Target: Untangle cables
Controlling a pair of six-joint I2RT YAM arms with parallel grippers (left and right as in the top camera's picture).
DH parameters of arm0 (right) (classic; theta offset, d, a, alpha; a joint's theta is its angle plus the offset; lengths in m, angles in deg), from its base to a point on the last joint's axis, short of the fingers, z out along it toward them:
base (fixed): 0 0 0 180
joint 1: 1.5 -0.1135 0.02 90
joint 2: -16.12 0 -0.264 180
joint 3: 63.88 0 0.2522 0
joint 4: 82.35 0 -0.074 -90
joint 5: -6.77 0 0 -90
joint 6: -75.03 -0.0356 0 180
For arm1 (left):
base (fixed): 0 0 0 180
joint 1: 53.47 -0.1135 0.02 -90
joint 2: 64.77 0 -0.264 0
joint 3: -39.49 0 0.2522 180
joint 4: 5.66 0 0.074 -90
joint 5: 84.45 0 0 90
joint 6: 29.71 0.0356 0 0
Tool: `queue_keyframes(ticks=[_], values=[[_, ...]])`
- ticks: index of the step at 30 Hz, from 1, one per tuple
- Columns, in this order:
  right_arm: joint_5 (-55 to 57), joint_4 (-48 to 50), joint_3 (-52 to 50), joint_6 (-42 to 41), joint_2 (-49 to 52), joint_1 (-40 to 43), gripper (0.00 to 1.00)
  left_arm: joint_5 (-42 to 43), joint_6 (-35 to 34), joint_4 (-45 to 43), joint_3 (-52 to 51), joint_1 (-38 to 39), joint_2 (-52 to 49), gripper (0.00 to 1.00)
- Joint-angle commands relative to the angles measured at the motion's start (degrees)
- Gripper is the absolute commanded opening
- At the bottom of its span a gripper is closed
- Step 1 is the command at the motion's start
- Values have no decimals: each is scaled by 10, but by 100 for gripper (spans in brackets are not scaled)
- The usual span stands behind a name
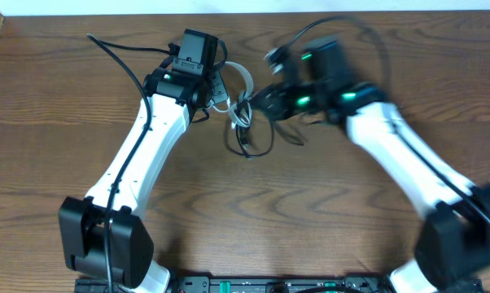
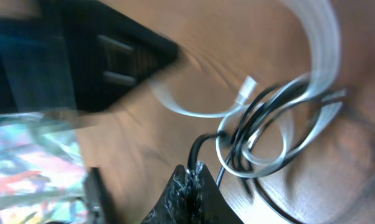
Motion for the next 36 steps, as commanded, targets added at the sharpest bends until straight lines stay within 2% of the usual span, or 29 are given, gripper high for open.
queue_keyframes(ticks=[1,5,9,11,15,18,22,27,31,36], values=[[-87,-8,9,35,-41,40,1,-18,12,5,3,-14,-11,7],[-103,-22,9,31,-76,94,1,-18,12,15,3,-31,-11,8],[-63,-51,9,0,-85,147,1,-18,12,32,3,-37,-11,8],[-3,-83,8,-13,-84,168,1,-18,12,37,3,-37,-11,8],[212,-166,8,-40,-84,200,1,-5,17,46,3,-35,-11,7],[341,-199,8,-45,-84,218,1,32,54,44,3,-35,-11,8],[432,-219,8,-67,-83,254,1,76,101,44,3,-35,-11,7],[446,-219,8,-79,-70,310,1,151,174,44,3,-35,-11,7],[442,-219,8,-79,-43,341,1,248,258,45,3,-35,-11,7],[353,-167,8,-21,-7,344,1,373,344,45,3,-35,-11,7]])
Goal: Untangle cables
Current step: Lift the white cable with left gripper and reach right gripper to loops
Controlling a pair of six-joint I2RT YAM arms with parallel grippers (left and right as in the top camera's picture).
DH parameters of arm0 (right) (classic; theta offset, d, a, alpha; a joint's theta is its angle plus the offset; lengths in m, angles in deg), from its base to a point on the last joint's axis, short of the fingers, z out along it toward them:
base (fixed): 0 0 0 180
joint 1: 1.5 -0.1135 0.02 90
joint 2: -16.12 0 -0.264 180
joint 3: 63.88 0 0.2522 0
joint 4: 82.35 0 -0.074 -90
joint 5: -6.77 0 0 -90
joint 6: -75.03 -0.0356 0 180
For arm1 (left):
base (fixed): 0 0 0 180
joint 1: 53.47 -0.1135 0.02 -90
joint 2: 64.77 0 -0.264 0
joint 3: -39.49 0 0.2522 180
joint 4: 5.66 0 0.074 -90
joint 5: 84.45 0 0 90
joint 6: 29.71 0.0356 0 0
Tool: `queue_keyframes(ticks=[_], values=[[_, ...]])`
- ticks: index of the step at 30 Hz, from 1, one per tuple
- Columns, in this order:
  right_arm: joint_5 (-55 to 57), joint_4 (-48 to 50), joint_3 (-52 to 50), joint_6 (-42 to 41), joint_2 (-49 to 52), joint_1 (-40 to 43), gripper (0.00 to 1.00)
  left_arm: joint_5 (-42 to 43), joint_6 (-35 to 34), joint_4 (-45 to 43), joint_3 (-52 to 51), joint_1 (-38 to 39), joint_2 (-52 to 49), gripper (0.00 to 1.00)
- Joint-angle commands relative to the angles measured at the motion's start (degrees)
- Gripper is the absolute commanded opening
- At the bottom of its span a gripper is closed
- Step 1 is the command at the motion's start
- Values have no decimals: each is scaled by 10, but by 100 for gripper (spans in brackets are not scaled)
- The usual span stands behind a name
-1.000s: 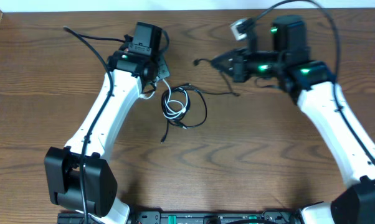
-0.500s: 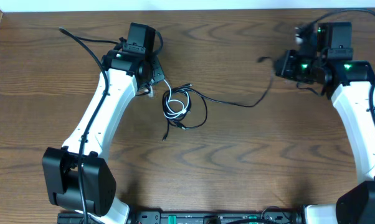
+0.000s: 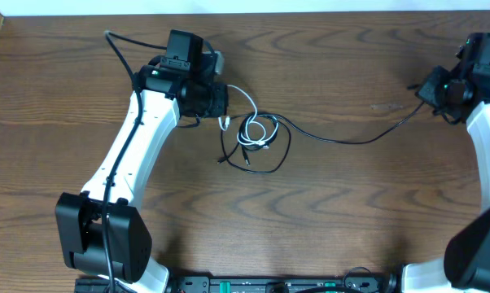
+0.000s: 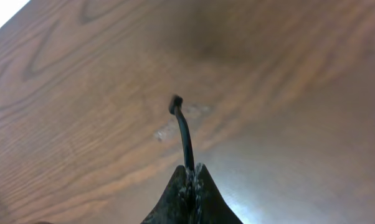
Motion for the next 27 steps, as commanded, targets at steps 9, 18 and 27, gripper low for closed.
queue_keyframes(ticks=[9,18,27], values=[[-148,105,5,80,26,-2,19,142,105,26,3,3,-4,8],[-217,113,5,81,26,-3,69,168,131,32,3,38,-4,8],[-349,92,5,137,26,-36,74,171,113,-3,20,60,-2,8]])
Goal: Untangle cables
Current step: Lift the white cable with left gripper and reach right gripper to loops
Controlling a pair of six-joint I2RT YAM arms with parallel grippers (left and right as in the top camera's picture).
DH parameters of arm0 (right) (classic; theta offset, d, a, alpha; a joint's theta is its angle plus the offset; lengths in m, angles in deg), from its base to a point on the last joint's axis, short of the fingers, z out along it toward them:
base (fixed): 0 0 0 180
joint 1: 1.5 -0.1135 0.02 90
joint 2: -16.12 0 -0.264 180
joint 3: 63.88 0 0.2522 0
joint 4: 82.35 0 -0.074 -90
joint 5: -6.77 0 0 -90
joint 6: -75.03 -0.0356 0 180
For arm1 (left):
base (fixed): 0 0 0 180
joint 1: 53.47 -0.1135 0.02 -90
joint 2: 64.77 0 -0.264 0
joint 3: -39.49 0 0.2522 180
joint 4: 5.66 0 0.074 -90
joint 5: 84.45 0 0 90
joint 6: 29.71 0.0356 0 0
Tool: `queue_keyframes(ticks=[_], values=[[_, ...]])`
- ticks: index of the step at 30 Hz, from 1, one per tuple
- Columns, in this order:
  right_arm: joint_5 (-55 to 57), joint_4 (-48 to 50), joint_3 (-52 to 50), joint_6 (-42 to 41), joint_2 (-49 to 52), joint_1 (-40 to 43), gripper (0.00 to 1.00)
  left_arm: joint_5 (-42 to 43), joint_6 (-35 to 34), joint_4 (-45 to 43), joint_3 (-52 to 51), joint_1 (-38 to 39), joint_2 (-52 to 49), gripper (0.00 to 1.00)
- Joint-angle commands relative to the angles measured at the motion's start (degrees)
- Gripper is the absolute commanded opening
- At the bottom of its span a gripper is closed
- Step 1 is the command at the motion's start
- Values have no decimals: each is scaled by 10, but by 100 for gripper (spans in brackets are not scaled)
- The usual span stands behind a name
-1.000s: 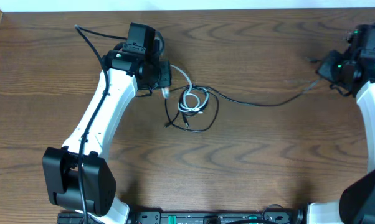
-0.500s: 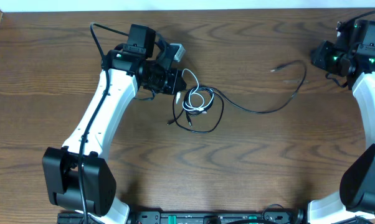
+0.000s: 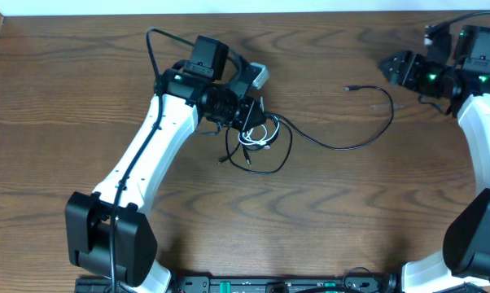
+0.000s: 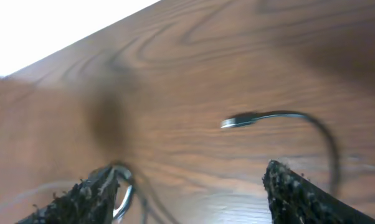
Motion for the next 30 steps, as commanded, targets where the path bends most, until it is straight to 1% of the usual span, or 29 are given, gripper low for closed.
queue_keyframes(ticks=[1,4,9,12,19,25,30], values=[[-58,-13,5,29,-3,-24,75,23,-10,-5,28,-3,-2,7],[-58,-28,5,42,-3,-45,76,58,-15,-21,50,-3,5,8],[-52,-30,5,46,-3,-83,76,59,-76,-73,63,-3,30,7],[-35,-30,5,45,-2,-104,76,60,-96,-90,63,-3,51,7],[-27,-36,5,45,-2,-143,75,68,-111,-107,63,-3,112,7],[-3,-61,5,45,-2,-164,75,67,-122,-119,63,-3,156,8],[0,-73,4,70,-2,-178,71,67,-131,-126,63,-3,174,8]])
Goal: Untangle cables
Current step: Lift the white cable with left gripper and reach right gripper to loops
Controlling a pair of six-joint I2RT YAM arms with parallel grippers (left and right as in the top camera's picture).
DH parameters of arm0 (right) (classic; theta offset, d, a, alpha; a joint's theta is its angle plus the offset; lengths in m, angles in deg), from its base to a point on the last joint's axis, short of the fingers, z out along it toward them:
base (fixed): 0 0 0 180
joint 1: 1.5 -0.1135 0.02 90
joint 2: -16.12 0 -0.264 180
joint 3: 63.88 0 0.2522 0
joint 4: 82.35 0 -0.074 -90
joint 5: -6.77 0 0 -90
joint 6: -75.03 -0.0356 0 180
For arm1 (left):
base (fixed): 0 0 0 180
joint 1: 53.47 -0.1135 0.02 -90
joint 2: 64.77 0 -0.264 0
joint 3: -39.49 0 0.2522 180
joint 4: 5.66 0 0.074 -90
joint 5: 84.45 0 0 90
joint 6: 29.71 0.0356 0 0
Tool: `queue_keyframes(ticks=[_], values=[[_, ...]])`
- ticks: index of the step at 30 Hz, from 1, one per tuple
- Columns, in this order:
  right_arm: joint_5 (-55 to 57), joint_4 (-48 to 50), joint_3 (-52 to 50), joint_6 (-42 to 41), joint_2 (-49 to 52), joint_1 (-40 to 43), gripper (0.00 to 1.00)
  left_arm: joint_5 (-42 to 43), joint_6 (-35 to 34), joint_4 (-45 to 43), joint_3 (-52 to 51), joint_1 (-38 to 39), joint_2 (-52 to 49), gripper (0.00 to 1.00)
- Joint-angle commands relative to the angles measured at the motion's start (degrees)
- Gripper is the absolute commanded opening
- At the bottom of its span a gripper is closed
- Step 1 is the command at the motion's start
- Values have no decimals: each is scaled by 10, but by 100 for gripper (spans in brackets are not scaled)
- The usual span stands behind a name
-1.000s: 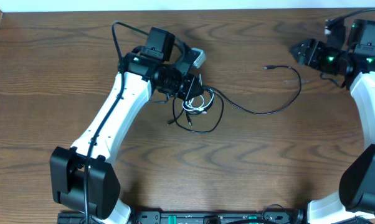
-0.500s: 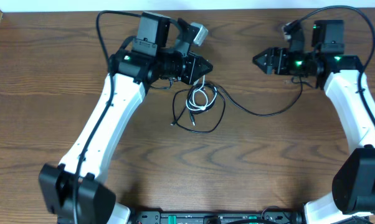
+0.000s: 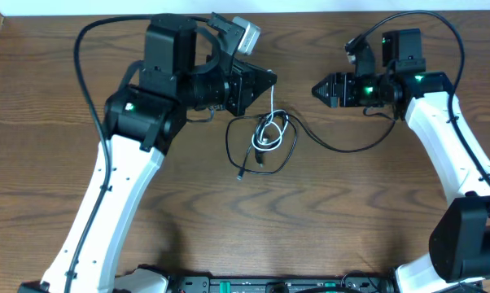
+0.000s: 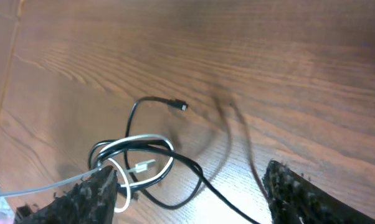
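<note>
A black cable (image 3: 265,159) and a white cable (image 3: 268,130) lie looped together mid-table. My left gripper (image 3: 267,81) is raised above them, shut on the white cable, which hangs straight down into the knot. My right gripper (image 3: 316,88) points left toward the knot, wide open and holding nothing. In the right wrist view my right gripper (image 4: 190,177) looks down on the black cable's loops (image 4: 175,158), the white cable's loop (image 4: 122,146) and a black plug end (image 4: 182,106). A long black strand (image 3: 351,148) runs right toward my right arm.
The wooden table (image 3: 50,163) carries only the cables. Its back edge (image 3: 310,10) lies just behind both grippers. My left arm's own black lead (image 3: 86,57) arcs over the left side.
My right gripper, still open, has moved left from the far right corner to just right of the knot. My left gripper now stands higher, with the white cable drawn up taut.
Both grippers were at the knot, the right shut on the black cable. Then the right held that cable's end at the far right, the strand drawn out. Then it stood open with the end loose on the table. Now it is back near the knot.
</note>
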Motion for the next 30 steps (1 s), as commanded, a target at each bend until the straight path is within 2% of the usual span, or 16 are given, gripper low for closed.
queue_keyframes(ticks=[1,6,13,20,30], values=[[8,-6,4,32,-2,-14,71,10,-21,-11,16,-2,13,8],[8,-15,4,52,-2,-28,68,10,-35,-26,16,-2,15,8],[5,-38,4,62,-2,-43,59,7,-47,-65,16,-2,15,8],[-10,-51,3,54,20,-84,57,-37,-87,-73,16,-2,14,7],[-45,-49,3,28,76,-131,54,-51,-87,-68,16,-2,14,7]])
